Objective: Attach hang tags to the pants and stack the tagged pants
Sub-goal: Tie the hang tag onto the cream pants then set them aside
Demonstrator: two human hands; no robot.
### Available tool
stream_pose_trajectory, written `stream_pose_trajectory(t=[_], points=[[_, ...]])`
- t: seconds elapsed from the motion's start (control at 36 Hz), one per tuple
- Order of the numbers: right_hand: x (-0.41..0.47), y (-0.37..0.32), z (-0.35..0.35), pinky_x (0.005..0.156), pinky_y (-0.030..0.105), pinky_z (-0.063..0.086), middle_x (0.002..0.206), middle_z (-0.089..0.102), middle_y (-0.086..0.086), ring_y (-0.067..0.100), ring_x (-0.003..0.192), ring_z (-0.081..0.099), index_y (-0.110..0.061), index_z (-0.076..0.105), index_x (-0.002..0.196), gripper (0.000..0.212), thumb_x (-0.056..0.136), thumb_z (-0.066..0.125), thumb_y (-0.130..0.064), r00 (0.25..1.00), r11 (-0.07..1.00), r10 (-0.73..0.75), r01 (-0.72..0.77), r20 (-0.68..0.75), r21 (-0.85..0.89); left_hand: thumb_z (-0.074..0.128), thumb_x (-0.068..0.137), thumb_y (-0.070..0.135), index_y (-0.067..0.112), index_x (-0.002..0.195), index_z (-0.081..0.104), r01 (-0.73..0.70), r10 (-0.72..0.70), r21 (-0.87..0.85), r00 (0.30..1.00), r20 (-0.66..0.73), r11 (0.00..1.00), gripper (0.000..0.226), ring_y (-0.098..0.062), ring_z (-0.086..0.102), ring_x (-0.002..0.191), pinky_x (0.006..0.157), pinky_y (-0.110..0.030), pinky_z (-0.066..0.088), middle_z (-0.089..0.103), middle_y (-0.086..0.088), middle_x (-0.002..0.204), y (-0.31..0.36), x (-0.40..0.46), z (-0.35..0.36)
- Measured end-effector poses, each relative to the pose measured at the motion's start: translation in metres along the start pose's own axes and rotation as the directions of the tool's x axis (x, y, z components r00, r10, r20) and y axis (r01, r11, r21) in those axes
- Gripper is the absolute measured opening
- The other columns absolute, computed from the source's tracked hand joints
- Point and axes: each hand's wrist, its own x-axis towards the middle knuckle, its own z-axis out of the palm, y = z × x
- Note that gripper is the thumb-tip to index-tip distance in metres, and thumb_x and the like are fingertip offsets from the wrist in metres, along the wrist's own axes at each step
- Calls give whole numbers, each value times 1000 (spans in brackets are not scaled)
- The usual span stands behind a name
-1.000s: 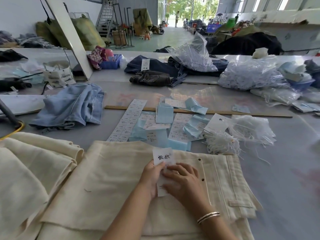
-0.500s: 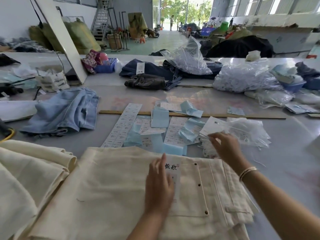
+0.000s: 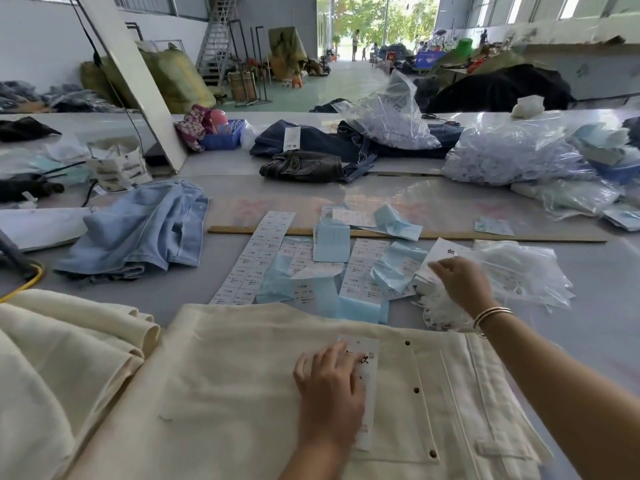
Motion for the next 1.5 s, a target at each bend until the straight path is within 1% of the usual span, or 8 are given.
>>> stream_pose_trajectory(t=[0.08,0.19,0.31,0.44,0.97,1.22,1.36,1.5], points=[[-3,-1,-17,63,35,46,83,73,12,24,64,61,-7,74,93,26,94,58,-27,1000,983,1,3,-20,182,56,90,30,33,92,72,245,-235,-89,966,111,965,16,-5,55,113,109,-33,16,64,20,119,1,8,-4],[-20,1,-28,72,38,45,76,73,3,22,71,61,-18,76,90,15,88,66,-28,942,927,-332,336,53,-166,30,89,50,38,88,63,482,-417,-212,862,286,850,36,-9,52,111,109,-36,12,67,14,108,3,34,-15],[-34,-3,-26,72,37,44,73,73,-3,24,73,65,-23,76,80,12,84,70,-31,864,825,-498,498,72,-269,48,95,32,31,108,64,166,-155,-96,982,112,981,20,-12,51,110,98,-31,24,65,11,110,18,63,-15],[-46,-13,-22,67,30,39,69,70,-11,17,69,64,-27,74,77,7,80,74,-33,779,740,-617,622,111,-255,51,98,27,20,144,38,-75,193,-311,910,368,947,49,-22,47,128,105,-38,40,49,-5,141,50,93,2],[-48,-13,-17,74,33,48,81,72,-13,14,67,60,-37,68,113,45,75,79,-16,661,629,-700,750,269,-205,58,94,28,22,109,71,93,1,-235,928,373,968,21,-18,66,92,83,-33,53,73,-1,100,45,103,18],[-32,30,-11,83,37,45,79,70,-1,25,78,64,-21,67,84,8,81,72,-18,826,735,-499,563,261,-379,59,93,28,17,95,72,120,-66,-225,970,234,967,17,-16,67,83,75,-30,53,74,0,88,17,98,-7],[-40,31,-13,97,36,27,116,64,-6,21,113,51,-29,64,111,23,88,62,-30,933,806,-247,348,262,-479,59,92,27,19,95,72,83,-46,-174,977,206,981,15,-20,66,85,73,-35,54,73,0,89,0,88,-30],[-110,-38,-7,73,21,45,85,66,-9,4,78,60,-24,70,86,17,83,69,-7,982,944,-189,177,15,279,63,90,27,21,97,73,17,12,-181,987,157,983,13,-16,67,85,75,-35,55,74,2,91,-3,82,-51]])
